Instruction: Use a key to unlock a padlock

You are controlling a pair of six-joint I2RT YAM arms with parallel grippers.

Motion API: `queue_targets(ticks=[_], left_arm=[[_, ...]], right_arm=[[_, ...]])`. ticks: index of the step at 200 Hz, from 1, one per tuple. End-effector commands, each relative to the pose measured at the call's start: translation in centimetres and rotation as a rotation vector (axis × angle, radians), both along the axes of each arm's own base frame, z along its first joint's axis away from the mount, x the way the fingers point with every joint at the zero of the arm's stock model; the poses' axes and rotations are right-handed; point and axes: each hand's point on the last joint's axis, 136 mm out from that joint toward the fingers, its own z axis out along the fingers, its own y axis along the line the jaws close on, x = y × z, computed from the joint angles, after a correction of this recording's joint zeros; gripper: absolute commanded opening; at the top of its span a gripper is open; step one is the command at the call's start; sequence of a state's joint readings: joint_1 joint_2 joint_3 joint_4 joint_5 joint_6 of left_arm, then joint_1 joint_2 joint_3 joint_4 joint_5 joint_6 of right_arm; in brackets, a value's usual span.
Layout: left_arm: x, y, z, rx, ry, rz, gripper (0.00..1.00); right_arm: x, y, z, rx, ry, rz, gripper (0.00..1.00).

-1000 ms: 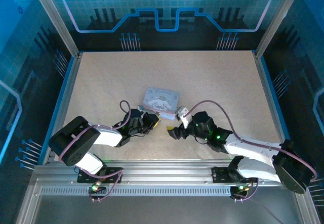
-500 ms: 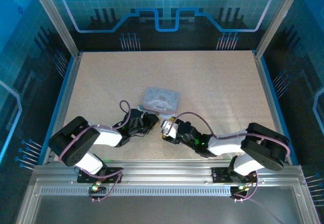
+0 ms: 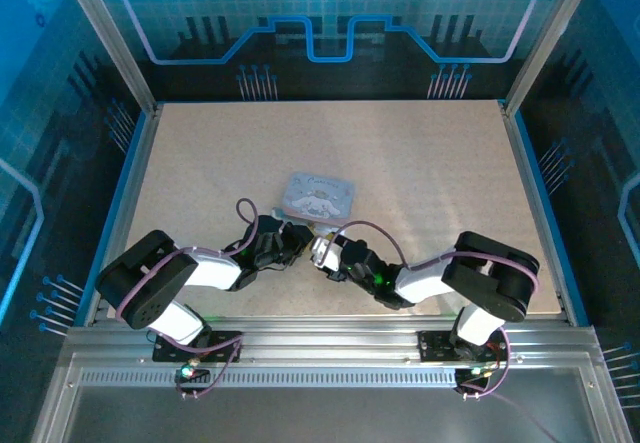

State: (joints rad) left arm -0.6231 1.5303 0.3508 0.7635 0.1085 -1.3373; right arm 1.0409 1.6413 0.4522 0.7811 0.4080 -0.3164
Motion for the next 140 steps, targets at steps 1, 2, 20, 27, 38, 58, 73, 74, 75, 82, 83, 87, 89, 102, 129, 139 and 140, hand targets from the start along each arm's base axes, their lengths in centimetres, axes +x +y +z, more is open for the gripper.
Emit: queue_targets(ticks=[1,2,20,27,38,58,73,74,75,82,83,87,89,102,129,139,140], left_arm=[[0.2,-0.1,0.6,-0.008,-0.004,0.011,0.12],[0.2,-0.1,0.6,-0.008,-0.003,0.010,0.12],[0.1,-0.1,0.6,-0.008,-0.004,0.008,0.12],[0.2,-0.1,0.6,-0.009,-0.005,0.009,0.12],[0.1,-0.2,0.6,-0.008,-0.005,0.007,0.12],[0.1,-0.1,0.6,-0.008,-0.003,0.007,0.12],[0.1,-0.1,0.6,-0.007,-0.002,0.006,0.12],[0.1,-0.1,0.6,-0.007,-0.002,0.007,0.12],[0.1,-0.1,0.5,-0.007,-0.001,0.009,0.12],[0.1,-0.1,0.6,-0.007,-0.003,0.007,0.12],[0.1,-0.1,0.5,-0.007,-0.001,0.007,0.12],[0.1,-0.1,0.6,-0.007,-0.002,0.008,0.12],[0.1,-0.2,0.6,-0.007,-0.002,0.007,0.12],[0.1,-0.1,0.6,-0.007,-0.003,0.007,0.12],[0.1,-0.2,0.6,-0.010,-0.002,0.006,0.12],[0.1,-0.2,0.6,-0.010,-0.002,0.008,0.12],[0.1,-0.2,0.6,-0.011,-0.002,0.006,0.12]], right_arm=[[0.1,1.7,1.1,0.045,-0.033,0.028,0.49],[0.1,1.7,1.1,0.044,-0.033,0.029,0.48],[0.2,1.9,1.0,0.046,-0.036,0.030,0.43],[0.2,2.0,1.1,0.048,-0.036,0.029,0.42],[0.3,2.1,1.1,0.052,-0.035,0.032,0.41],[0.3,2.3,1.0,0.056,-0.033,0.033,0.38],[0.3,2.4,1.1,0.061,-0.036,0.036,0.37],[0.3,2.4,1.1,0.060,-0.036,0.036,0.37],[0.3,2.5,1.1,0.062,-0.037,0.036,0.37],[0.4,2.5,1.1,0.063,-0.038,0.037,0.37],[0.4,2.5,1.2,0.063,-0.039,0.037,0.37],[0.4,2.6,1.2,0.065,-0.040,0.038,0.37],[0.4,2.6,1.2,0.066,-0.040,0.039,0.37],[0.4,2.8,1.2,0.067,-0.040,0.044,0.35],[0.4,2.9,1.1,0.066,-0.040,0.047,0.33],[0.5,3.1,1.2,0.069,-0.043,0.046,0.32],[0.5,3.1,1.1,0.068,-0.043,0.047,0.32]])
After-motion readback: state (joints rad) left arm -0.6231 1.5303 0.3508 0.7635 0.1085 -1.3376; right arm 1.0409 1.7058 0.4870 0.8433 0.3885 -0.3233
